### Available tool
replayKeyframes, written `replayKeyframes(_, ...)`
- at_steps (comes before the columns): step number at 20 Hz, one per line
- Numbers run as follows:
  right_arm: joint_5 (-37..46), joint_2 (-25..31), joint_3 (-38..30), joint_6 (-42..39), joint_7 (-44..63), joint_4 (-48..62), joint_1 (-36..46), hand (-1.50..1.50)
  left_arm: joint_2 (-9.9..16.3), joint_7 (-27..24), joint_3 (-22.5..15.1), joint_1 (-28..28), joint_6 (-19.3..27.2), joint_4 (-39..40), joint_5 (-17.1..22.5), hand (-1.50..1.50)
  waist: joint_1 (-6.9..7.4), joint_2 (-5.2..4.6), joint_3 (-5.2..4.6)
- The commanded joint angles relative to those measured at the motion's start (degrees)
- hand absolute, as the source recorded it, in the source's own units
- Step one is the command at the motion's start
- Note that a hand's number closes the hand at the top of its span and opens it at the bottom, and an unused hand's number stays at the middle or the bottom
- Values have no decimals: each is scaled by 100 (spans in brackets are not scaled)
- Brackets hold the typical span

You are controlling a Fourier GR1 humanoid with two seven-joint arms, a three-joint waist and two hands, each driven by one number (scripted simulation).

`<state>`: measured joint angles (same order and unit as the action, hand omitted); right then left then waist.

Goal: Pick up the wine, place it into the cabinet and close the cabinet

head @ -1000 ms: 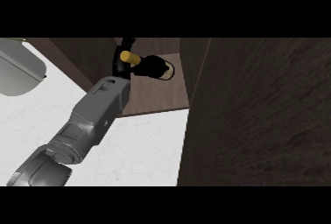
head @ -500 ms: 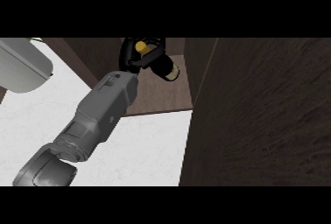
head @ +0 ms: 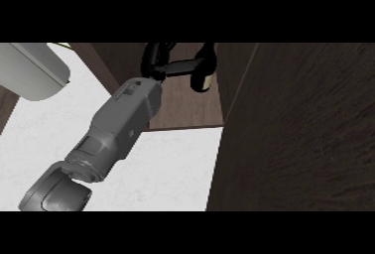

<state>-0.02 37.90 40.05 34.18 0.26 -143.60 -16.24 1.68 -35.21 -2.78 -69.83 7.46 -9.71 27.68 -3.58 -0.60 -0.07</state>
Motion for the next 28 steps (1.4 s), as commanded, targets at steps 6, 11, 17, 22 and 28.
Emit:
replayKeyframes(6,140,85,291,231,368,-1052,-517,-150,-165,236,-25,160,-161,-348,76,-150,151,86,2)
replayKeyframes(11,-214,238,-251,174,546,-1066,-326,-150,-167,258,-401,837,-597,-995,260,-150,312,150,3)
replayKeyframes(17,-155,401,-104,158,518,-1211,-585,-150,-168,224,-863,1574,-688,-1790,567,-150,259,157,3)
replayKeyframes(22,-211,423,-244,225,589,-1343,-524,-150,-168,565,-1201,2291,-678,-2693,795,-150,379,174,1)
replayKeyframes(28,-86,442,-265,445,760,-1465,-549,-150,-168,691,-1678,3434,-347,-3786,600,-150,429,177,-2)
